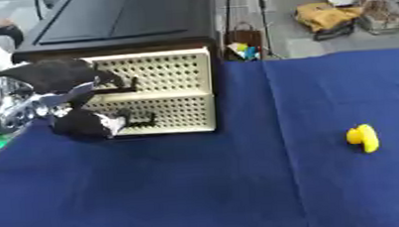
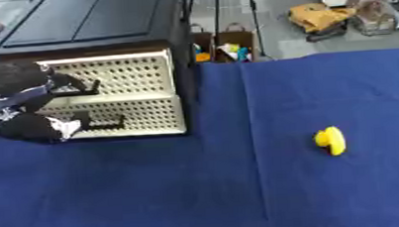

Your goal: Pick up objects from table and place into drawer.

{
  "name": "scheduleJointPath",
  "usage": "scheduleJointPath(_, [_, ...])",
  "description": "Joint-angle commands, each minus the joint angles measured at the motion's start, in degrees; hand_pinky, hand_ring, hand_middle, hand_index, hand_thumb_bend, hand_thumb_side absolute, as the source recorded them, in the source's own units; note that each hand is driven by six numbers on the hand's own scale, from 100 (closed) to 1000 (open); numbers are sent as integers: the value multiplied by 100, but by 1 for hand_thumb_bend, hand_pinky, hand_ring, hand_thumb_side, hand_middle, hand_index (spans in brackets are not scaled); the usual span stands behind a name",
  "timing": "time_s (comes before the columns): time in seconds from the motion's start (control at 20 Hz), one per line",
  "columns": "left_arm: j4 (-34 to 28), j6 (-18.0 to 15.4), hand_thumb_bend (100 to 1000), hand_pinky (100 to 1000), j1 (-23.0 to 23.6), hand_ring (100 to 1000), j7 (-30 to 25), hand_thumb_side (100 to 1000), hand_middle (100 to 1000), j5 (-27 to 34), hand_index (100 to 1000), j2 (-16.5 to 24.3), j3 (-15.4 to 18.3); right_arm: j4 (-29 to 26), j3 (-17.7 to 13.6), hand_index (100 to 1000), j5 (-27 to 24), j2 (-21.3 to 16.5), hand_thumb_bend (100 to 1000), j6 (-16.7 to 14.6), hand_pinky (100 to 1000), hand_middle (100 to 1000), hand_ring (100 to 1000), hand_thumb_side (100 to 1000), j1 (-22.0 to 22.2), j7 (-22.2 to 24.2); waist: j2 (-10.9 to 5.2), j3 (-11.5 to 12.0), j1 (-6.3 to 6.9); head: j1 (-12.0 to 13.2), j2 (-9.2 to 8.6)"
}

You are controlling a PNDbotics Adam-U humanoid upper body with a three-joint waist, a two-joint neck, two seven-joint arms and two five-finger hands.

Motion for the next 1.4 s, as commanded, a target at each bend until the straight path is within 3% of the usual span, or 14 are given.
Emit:
scheduleJointPath(0.05, [63, 617, 180, 100, -58, 100, -622, 741, 176, -57, 911, 90, 45, -82, -27, 709, -55, -145, 100, 19, 655, 635, 689, 989, -97, 5, -85, -4, -6, 22, -84])
scheduleJointPath(0.75, [447, 600, 182, 100, -94, 100, -567, 745, 170, -124, 899, -4, 3, -82, -35, 711, -84, -148, 100, 35, 657, 635, 691, 986, -106, 6, -45, -17, -3, 33, -124])
scheduleJointPath(1.3, [459, 684, 113, 100, -168, 100, -52, 741, 100, 105, 689, -55, 3, -82, -27, 711, -93, -135, 100, 47, 658, 635, 691, 985, -109, 7, -52, -20, -5, 31, -119])
scheduleJointPath(1.35, [460, 688, 100, 100, -173, 100, 5, 773, 100, 119, 681, -54, 3, -82, -25, 711, -94, -134, 100, 47, 658, 635, 692, 978, -108, 9, -53, -20, -6, 31, -120])
scheduleJointPath(1.4, [461, 690, 109, 100, -180, 100, 59, 740, 100, 122, 678, -54, 3, -82, -23, 711, -95, -131, 100, 45, 658, 635, 692, 985, -107, 12, -54, -19, -5, 33, -120])
